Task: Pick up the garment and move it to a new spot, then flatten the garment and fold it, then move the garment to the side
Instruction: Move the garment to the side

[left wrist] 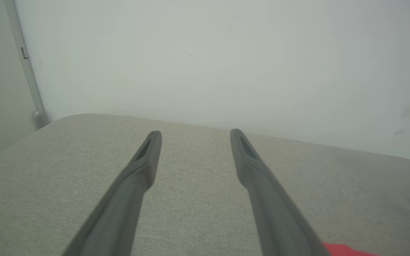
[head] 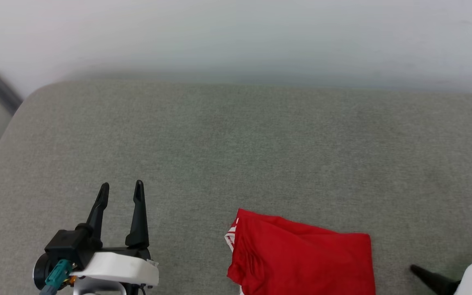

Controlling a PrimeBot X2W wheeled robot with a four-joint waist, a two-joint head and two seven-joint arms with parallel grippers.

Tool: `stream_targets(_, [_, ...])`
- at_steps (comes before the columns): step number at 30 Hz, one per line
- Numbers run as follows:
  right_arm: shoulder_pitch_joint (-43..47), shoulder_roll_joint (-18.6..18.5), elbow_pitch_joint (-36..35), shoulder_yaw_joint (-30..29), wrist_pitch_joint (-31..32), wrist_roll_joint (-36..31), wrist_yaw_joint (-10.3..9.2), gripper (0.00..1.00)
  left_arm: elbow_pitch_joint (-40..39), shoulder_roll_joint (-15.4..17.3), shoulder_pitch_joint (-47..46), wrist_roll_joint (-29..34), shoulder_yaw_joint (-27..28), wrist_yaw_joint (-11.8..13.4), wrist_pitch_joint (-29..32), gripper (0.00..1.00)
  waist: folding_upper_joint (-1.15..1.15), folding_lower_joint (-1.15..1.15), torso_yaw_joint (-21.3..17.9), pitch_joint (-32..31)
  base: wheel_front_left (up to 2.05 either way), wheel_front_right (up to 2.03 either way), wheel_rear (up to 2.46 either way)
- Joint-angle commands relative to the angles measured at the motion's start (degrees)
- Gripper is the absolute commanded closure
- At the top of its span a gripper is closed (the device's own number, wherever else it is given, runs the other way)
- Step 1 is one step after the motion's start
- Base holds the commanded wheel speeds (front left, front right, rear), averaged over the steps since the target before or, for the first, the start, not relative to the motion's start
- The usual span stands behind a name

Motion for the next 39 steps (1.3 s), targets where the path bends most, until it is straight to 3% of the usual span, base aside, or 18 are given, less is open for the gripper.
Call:
stream_targets(1, [-0.89, 3.63, 0.48, -0.95, 4.83, 3.95, 0.0, 0.0, -0.06, -0.63, -0.79, 0.71, 0.52, -0.43, -0.19, 0.0, 0.0, 0.0, 1.19, 1.31, 0.0, 0.0, 0.0])
stream_targets(6, [-3.56, 8.23, 2.13, -2.41, 15.44, 12.21, 0.0, 0.0, 0.2, -2.3, -1.89, 1.99, 1.33, -1.83, -0.18, 0.0, 0.0, 0.0, 2.31, 3.2, 0.0, 0.0, 0.0])
stream_targets(13, [-6.81, 9.35, 11.02, -1.1, 16.88, 19.85, -0.03, 0.0, 1.19, -3.13, -3.05, 3.34, 1.39, -3.36, -0.18, 0.0, 0.0, 0.0, 3.34, 4.55, 0.0, 0.0, 0.0])
stream_targets(14, [-7.06, 9.39, 12.4, -0.15, 16.8, 21.15, -0.03, 0.39, 1.44, -3.2, -3.09, 3.43, 1.43, -3.52, -0.19, 0.0, 0.0, 0.0, 3.44, 4.62, 0.0, 0.0, 0.0])
stream_targets(15, [-7.53, 9.38, 13.55, 0.63, 16.27, 22.58, -0.04, 0.65, 1.64, -3.27, -3.06, 3.61, 1.47, -3.67, -0.19, 0.0, 0.0, 0.0, 3.5, 4.61, 0.0, 0.0, 0.0])
stream_targets(16, [-7.86, 9.41, 14.28, 1.58, 15.82, 23.37, -0.04, 1.0, 1.71, -3.33, -3.13, 3.72, 1.61, -3.86, -0.19, 0.0, 0.0, 0.0, 3.55, 4.66, 0.0, 0.0, 0.0])
stream_targets(19, [-8.77, 9.44, 14.61, 3.63, 14.35, 24.87, -0.03, 1.0, 2.25, -3.46, -3.21, 3.83, 1.86, -4.12, -0.19, 0.0, 0.0, 0.0, 3.52, 4.44, 0.0, 0.0, 0.0])
stream_targets(23, [-9.97, 8.99, 11.31, 5.94, 12.58, 21.87, -0.01, 1.0, 2.8, -3.34, -2.07, 4.17, 2.24, -4.36, -0.19, 0.0, 0.0, 0.0, 2.53, 2.86, 0.0, 0.0, 0.0])
stream_targets(28, [-9.67, 3.65, 5.46, 12.43, 9.36, 11.85, -0.01, 1.0, 3.07, -2.83, -1.32, 4.15, 2.51, -4.59, -0.19, 0.0, 0.0, 0.0, -0.29, 0.38, 0.0, 0.0, 0.0])
stream_targets(33, [-11.76, -2.85, 2.27, 18.58, 6.88, 0.28, -0.01, 1.0, 2.08, -2.54, -0.49, 4.24, 2.45, -4.42, -0.14, 0.0, 0.0, 0.0, -5.61, -0.09, 0.0, 0.0, 0.0])
stream_targets(39, [-18.6, -7.4, 3.86, 22.74, 4.48, -7.75, -0.01, 1.0, -0.17, -1.67, -1.15, 4.76, 2.76, -3.86, 0.22, 0.0, 0.0, 0.0, -15.95, 2.83, 0.0, 0.0, 0.0])
